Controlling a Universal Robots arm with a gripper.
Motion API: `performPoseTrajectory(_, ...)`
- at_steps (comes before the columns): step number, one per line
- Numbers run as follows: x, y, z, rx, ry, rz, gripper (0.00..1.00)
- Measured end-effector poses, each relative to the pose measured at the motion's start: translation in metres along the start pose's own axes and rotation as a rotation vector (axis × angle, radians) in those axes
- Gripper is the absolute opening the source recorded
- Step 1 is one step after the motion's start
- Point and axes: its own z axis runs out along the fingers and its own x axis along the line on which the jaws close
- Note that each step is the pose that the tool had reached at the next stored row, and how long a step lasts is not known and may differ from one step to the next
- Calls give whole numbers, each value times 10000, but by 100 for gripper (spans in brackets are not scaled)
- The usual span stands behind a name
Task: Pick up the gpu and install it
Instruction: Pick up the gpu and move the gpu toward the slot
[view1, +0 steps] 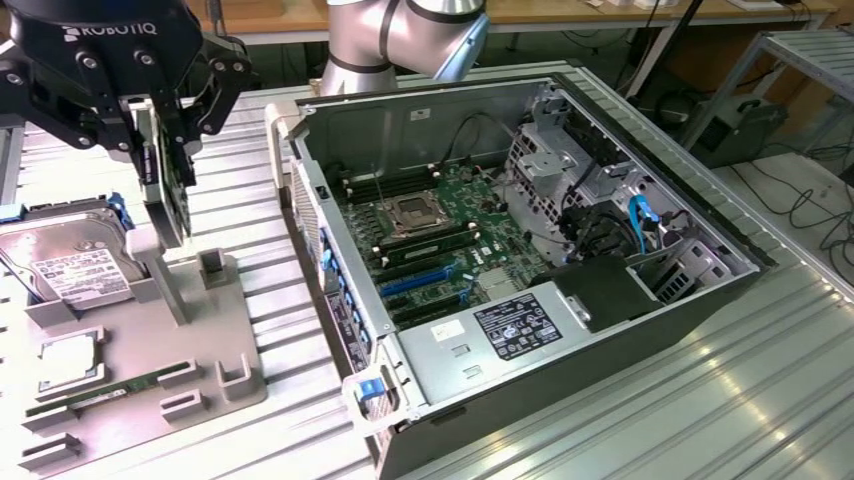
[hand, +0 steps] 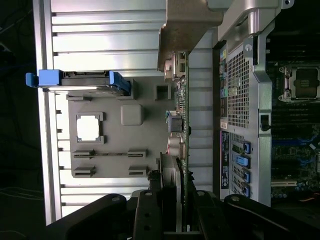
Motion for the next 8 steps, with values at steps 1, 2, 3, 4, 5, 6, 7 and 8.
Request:
performPoseTrajectory(1,0,0,0,-1,0,0,28)
performPoseTrajectory(2,-3,1,-1,0,1,1,28)
performPoseTrajectory(3,-9,1,-1,1,1,-1,28)
performPoseTrajectory(4,-16,0,0,0,0,-1,28)
performPoseTrajectory(5,-23,0,1,-1,-1,0,28)
performPoseTrajectory(6,-31,1,1,0,0,0,28)
performPoseTrajectory(7,-38,1,2,0,0,0,28)
performPoseTrajectory(8,-47,1,2,-1,0,0,28)
